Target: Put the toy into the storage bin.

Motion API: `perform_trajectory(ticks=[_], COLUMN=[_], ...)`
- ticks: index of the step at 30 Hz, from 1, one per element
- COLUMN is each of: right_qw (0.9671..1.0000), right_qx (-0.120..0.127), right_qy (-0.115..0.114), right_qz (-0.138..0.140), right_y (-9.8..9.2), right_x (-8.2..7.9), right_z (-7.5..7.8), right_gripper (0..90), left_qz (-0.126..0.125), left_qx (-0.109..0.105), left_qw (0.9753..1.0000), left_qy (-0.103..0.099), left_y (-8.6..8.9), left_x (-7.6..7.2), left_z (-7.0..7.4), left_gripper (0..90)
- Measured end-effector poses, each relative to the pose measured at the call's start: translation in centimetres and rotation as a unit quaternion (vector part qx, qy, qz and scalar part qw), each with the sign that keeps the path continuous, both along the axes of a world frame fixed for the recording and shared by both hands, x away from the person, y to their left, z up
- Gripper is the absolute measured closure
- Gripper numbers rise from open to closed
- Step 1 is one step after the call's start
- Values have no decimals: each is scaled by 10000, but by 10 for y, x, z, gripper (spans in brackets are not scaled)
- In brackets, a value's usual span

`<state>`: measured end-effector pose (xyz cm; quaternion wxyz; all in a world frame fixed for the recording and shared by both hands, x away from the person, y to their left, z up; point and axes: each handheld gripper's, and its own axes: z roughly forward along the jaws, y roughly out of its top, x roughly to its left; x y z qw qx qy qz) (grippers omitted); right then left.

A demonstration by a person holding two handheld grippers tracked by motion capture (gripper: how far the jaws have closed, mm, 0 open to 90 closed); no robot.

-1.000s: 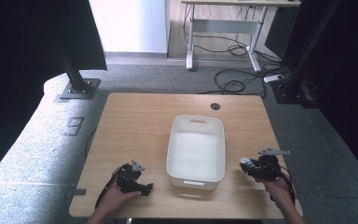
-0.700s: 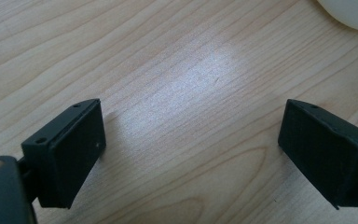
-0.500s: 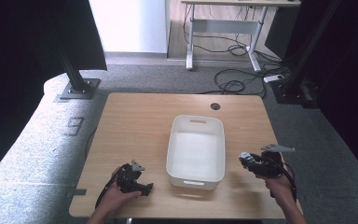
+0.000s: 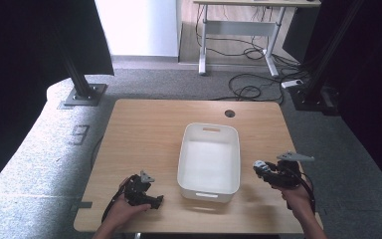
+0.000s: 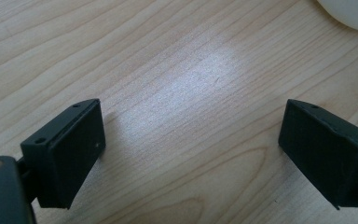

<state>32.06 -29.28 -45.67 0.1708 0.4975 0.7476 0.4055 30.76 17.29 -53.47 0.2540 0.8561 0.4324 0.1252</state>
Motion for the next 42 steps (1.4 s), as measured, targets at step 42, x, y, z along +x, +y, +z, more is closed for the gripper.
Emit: perform_trajectory(ticks=[42], right_qw=[9988], right_qx=[-13], right_qy=[-363], right_qz=[328], right_y=[49], right_x=[15], right_z=[49], right_gripper=[504], left_qz=[8], left_qx=[-6], left_qw=[10000], left_qy=[2], left_y=[0], left_x=[-1], left_z=[0], left_gripper=[76])
